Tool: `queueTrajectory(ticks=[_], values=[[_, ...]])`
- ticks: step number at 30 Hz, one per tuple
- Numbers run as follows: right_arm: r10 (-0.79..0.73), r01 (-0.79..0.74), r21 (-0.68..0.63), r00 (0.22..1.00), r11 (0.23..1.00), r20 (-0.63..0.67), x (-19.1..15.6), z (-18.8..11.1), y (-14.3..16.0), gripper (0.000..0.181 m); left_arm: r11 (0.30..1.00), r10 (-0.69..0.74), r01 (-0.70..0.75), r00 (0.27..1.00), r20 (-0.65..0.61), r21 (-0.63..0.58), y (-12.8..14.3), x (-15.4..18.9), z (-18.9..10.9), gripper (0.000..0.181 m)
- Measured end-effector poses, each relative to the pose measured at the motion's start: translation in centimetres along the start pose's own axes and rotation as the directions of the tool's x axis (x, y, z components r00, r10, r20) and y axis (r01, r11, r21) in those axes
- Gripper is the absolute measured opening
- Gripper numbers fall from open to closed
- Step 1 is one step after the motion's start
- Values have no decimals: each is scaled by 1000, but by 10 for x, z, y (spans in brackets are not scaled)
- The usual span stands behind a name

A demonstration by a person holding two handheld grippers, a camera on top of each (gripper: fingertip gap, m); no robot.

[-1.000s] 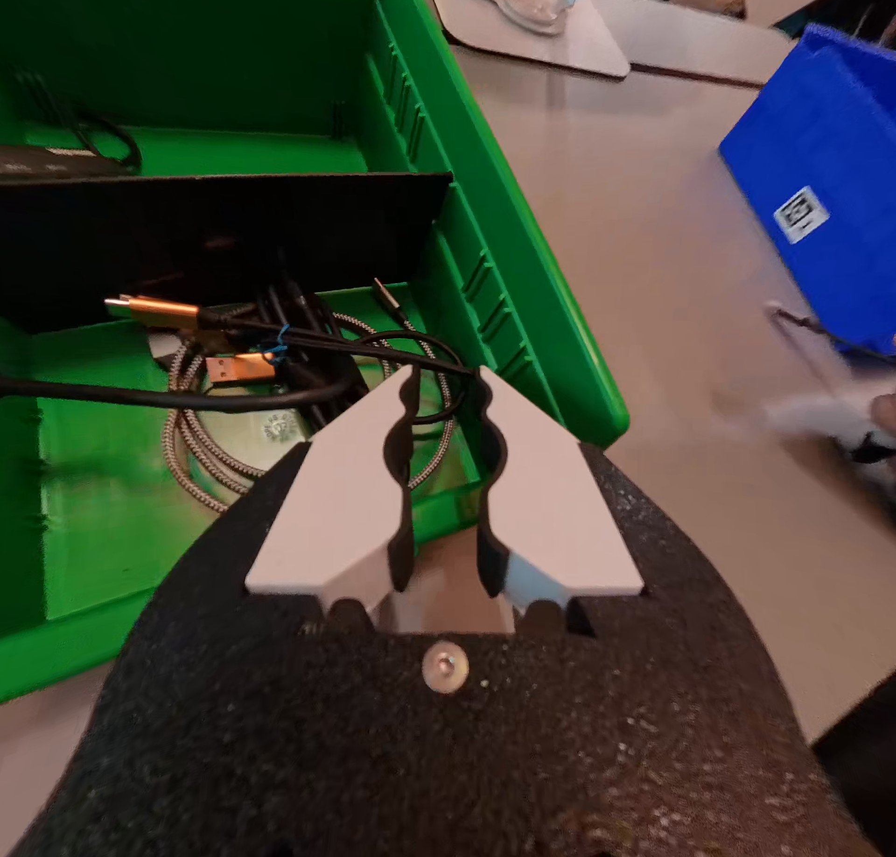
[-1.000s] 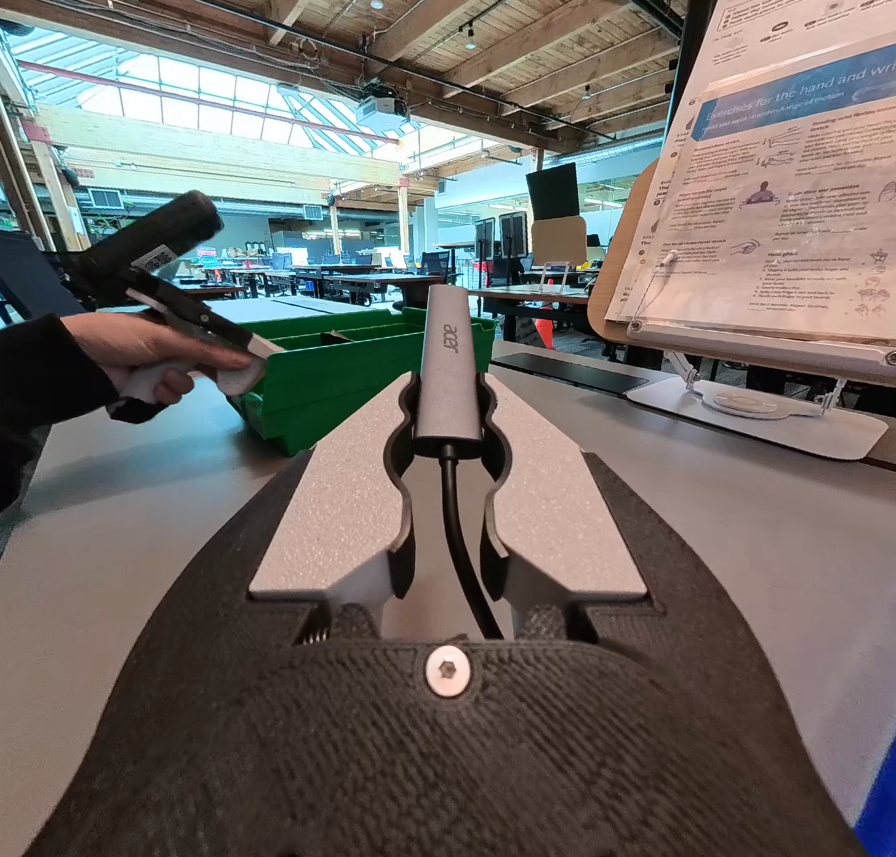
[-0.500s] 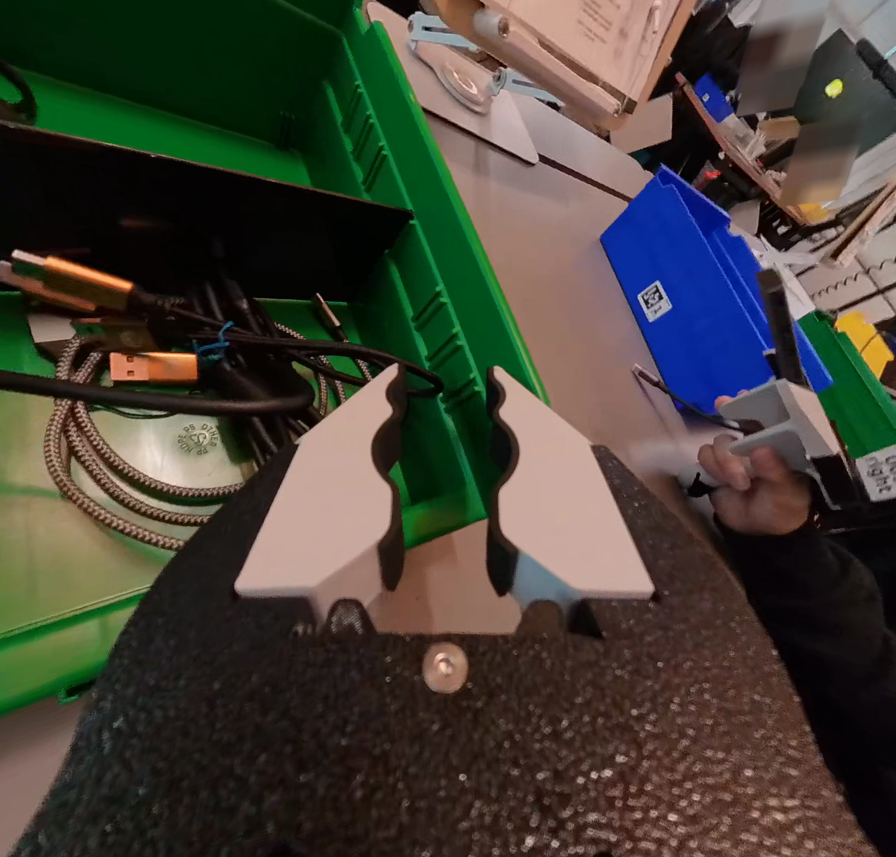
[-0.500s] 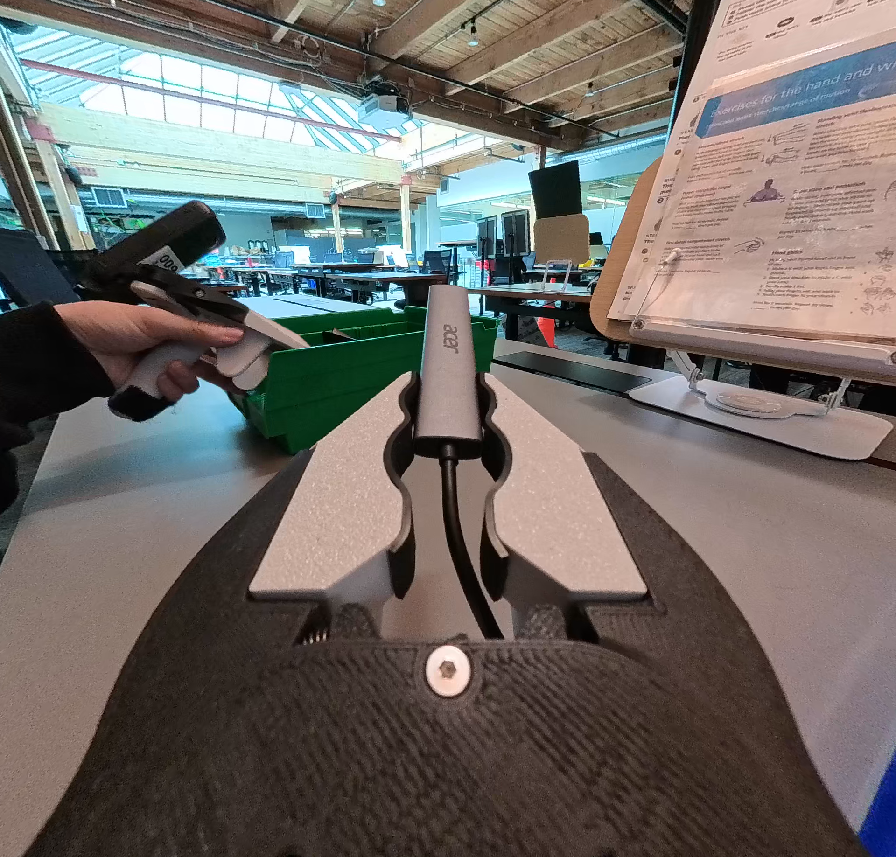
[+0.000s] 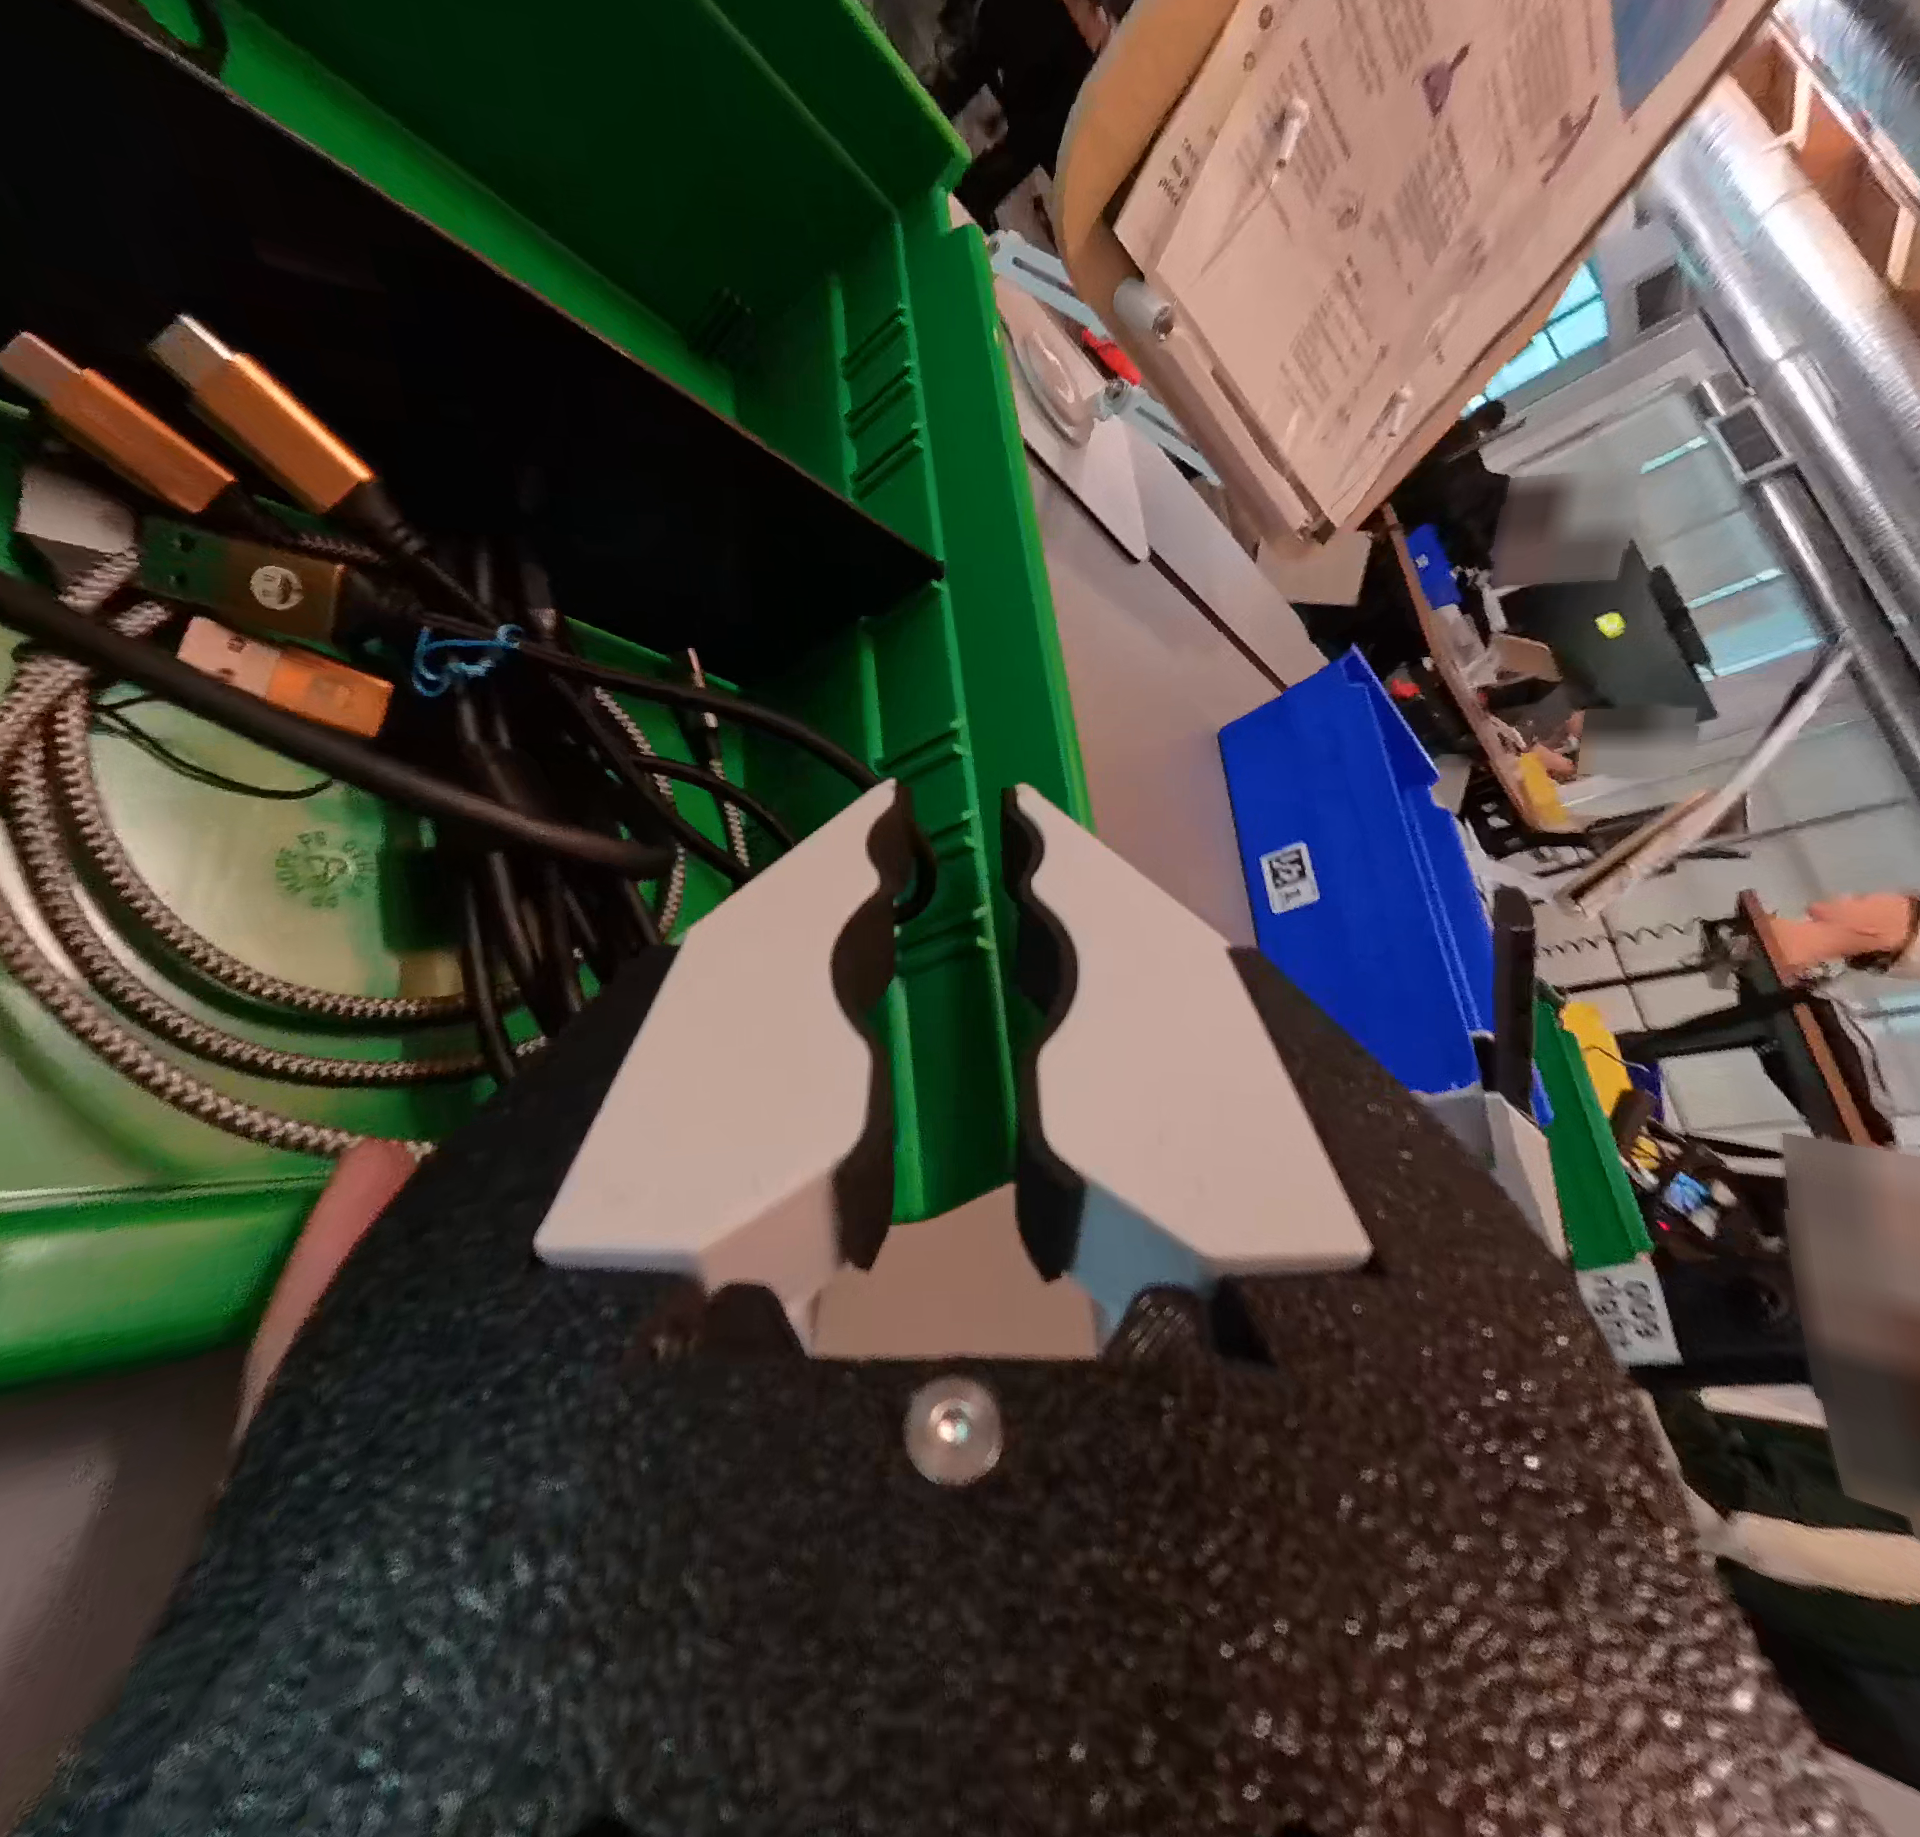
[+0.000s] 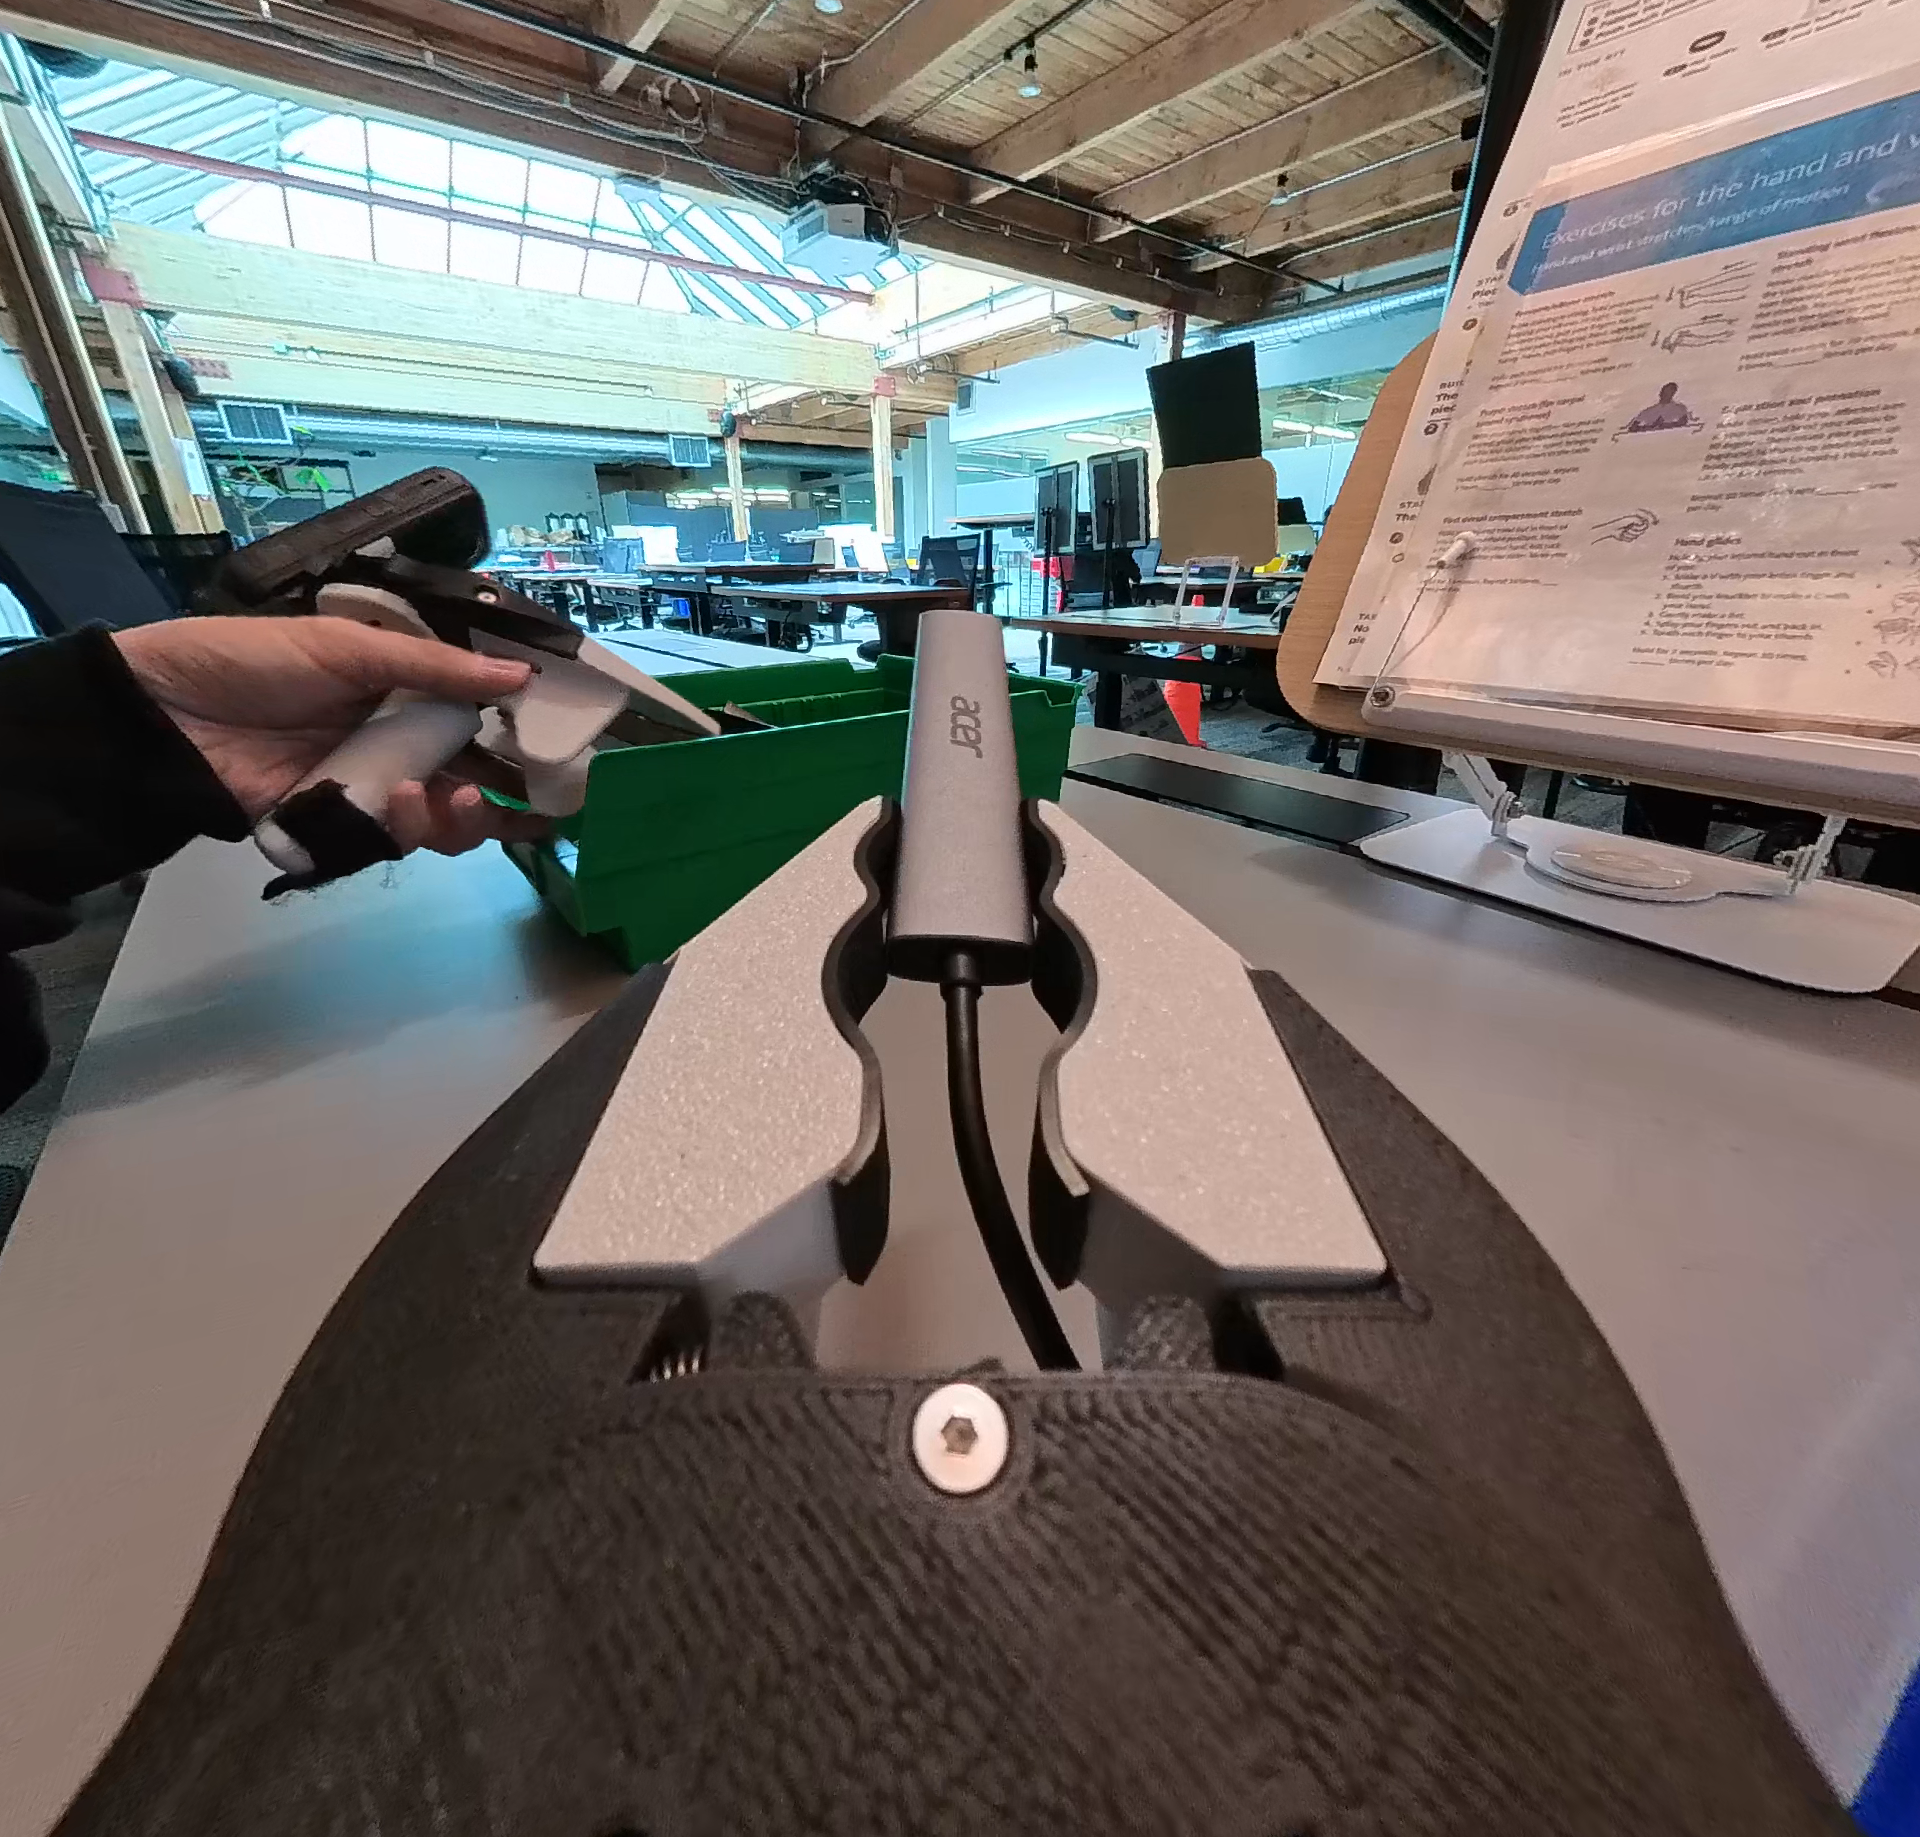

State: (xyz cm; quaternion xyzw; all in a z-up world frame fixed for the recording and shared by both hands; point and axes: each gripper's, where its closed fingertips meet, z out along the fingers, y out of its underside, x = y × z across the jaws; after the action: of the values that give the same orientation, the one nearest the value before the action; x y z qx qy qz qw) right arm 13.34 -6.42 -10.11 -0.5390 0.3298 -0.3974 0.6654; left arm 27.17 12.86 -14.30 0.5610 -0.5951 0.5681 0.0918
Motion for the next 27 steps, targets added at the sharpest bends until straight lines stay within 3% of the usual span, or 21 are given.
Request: queueTrajectory(ticks=[2,4,7,12,18,22,27], values=[[0,0,-2,1000,1000,1,0,0,0,22,999,39,-39,997,66,-3,0,-9,0,15],[-3,3,-3,1000,1000,5,-1,0,0,21,996,86,-84,991,106,-24,1,-13,-3,31],[-4,4,-4,1000,1000,4,-1,0,1,22,1000,9,-9,999,35,23,-7,-2,-10,48],[1,-1,-3,1000,1000,2,0,0,0,21,996,-82,81,997,6,41,-9,5,-10,47],[-10,10,5,1000,1000,1,-1,-1,-1,21,974,-226,226,974,17,-8,-7,3,13,37],[-19,19,8,1000,1000,7,-3,-1,-1,22,972,-235,236,970,65,-16,-7,-2,25,33],[-23,23,7,1000,1000,14,-4,-1,-1,21,970,-241,241,965,102,19,-6,-7,18,32]])
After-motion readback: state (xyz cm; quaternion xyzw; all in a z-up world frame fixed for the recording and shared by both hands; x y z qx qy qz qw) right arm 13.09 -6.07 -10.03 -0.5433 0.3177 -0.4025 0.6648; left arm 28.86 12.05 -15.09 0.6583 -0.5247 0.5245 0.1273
